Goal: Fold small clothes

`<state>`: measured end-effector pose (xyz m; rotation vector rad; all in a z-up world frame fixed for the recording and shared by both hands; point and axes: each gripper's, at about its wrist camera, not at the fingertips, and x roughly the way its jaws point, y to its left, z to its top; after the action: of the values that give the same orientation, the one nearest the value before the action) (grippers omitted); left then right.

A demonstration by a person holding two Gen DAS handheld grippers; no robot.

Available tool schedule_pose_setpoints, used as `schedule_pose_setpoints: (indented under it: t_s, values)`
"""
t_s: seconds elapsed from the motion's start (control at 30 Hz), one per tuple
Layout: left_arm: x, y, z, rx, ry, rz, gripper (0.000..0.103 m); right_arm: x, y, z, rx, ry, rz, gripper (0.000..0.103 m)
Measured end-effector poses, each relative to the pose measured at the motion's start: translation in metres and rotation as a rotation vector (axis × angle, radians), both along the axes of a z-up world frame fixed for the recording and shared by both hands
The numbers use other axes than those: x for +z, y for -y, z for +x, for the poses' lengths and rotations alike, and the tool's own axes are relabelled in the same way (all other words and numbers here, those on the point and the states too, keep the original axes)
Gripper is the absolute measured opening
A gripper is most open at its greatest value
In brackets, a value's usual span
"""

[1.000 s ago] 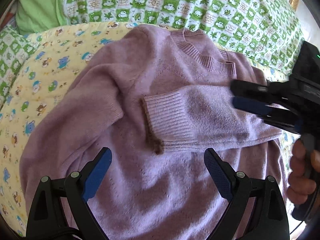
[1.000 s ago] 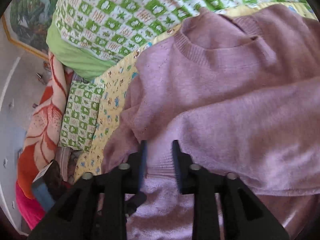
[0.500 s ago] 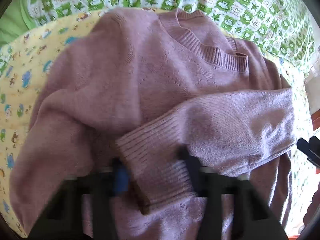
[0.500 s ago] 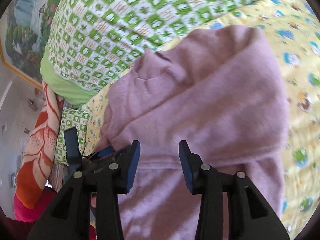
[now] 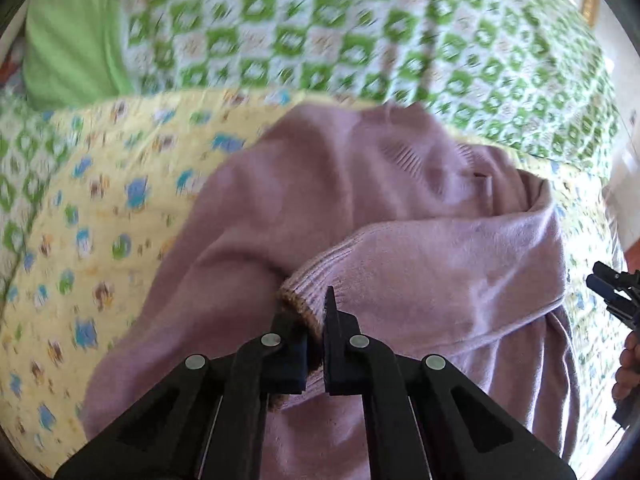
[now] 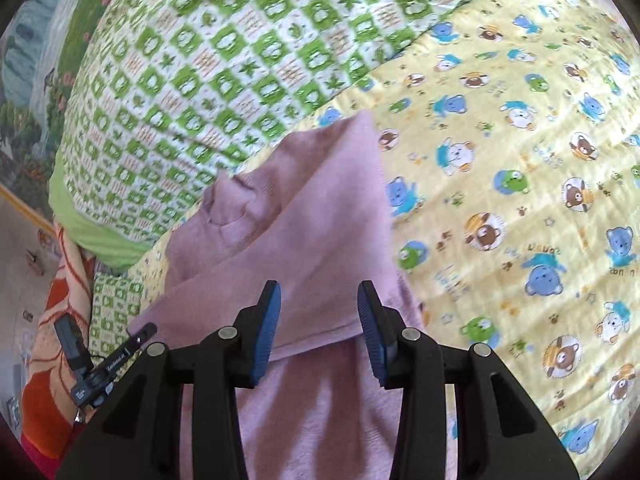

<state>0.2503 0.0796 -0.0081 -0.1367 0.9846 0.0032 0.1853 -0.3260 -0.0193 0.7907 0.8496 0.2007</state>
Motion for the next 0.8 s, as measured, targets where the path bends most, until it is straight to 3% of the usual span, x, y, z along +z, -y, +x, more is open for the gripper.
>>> schedule_pose_setpoints:
  t_s: [0.13, 0.23, 0.4, 0.5, 0.6, 0.8]
  values:
    - [-0.006, -0.002, -0.005, 0.029, -0.003, -0.005, 0.003, -0.013, 0.004, 0.019, -0.007, -0.035, -0.043, 0.042]
    - [-0.002, 0.0, -0.007, 0.049, 0.014, 0.034, 0.003, -0.021, 0.007, 0.038, -0.008, -0.051, -0.074, 0.042]
    - [0.005, -0.027, 0.007, 0.144, 0.034, 0.004, 0.003, -0.03, 0.008, 0.069, 0.004, -0.069, -0.073, 0.042]
    - [0.008, -0.036, 0.011, 0.171, 0.051, 0.03, 0.003, -0.03, 0.004, 0.077, 0.017, -0.065, -0.082, 0.042]
    - [0.006, -0.051, 0.009, 0.222, 0.047, -0.03, 0.003, -0.034, 0.001, 0.078, 0.031, -0.074, -0.072, 0.042]
    - [-0.001, -0.033, -0.004, 0.162, 0.022, -0.042, 0.003, -0.041, -0.004, 0.082, 0.055, -0.083, -0.073, 0.042]
